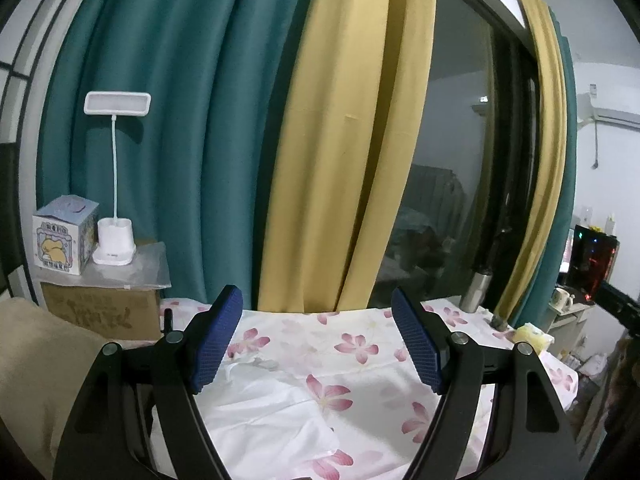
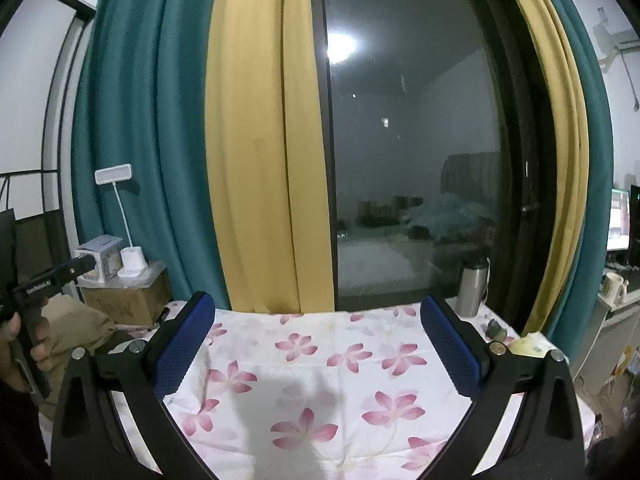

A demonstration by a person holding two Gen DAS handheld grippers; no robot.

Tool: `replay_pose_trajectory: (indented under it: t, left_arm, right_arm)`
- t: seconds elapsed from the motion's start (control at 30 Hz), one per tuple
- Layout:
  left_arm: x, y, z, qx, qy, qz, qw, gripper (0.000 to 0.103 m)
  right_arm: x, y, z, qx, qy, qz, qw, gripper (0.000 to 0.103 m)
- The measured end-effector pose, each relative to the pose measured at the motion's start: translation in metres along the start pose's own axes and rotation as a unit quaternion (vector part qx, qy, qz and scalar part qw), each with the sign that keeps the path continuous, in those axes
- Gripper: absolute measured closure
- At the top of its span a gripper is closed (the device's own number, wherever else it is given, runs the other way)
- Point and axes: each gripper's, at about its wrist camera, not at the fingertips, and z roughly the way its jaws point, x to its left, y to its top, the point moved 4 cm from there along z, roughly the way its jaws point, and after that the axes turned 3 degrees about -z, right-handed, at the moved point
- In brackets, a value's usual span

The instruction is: Fold large clothes

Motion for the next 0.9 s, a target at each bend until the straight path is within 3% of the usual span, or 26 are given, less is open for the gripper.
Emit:
replay_pose_trajectory:
  t: [0.2,0.9]
  left_arm:
    - [0.002,-0.001,0.009,0.002,0.004,0.003,1.0,0.023]
    - [0.001,-0.004,0.024,0.012,0.004,0.004,0.9999,0.023]
  right_arm:
    - [-0.006,-0.011,0.018,0.027,-0.004,0.007,1.0,0.002]
    - [-0.015,-0.016,0.033,0.043,-0.006,0.008,0.999,0.002]
